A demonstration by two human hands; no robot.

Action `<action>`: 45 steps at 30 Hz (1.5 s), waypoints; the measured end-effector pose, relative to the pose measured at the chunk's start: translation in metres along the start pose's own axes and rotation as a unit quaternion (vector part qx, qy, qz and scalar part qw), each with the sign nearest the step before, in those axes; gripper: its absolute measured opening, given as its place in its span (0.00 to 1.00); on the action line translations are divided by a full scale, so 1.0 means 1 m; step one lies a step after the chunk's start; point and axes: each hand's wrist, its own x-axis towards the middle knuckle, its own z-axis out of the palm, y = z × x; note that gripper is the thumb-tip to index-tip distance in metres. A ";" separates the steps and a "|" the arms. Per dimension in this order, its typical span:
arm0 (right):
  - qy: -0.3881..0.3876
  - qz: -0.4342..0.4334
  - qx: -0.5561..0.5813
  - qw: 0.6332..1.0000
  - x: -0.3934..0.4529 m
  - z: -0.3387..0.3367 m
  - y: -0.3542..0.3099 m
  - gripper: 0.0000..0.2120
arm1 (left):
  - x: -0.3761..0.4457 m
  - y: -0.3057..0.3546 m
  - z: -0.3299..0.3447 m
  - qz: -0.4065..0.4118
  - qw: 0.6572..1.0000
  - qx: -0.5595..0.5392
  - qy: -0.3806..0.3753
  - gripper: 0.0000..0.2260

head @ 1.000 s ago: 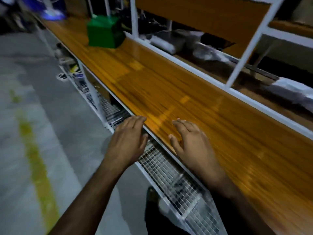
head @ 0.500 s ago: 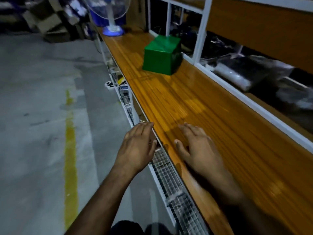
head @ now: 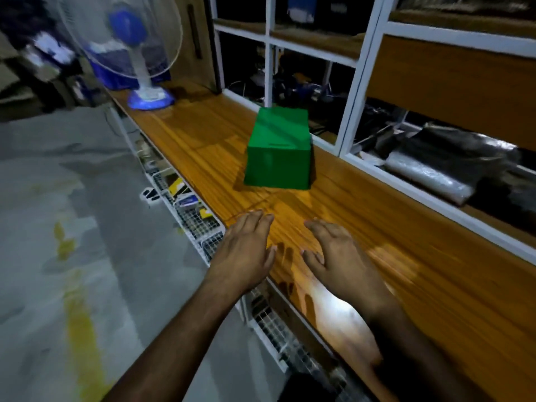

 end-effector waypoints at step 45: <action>0.146 0.351 -0.189 0.905 0.223 0.075 -0.036 0.13 | 0.326 -0.150 0.062 0.365 0.875 -0.305 -0.094 0.11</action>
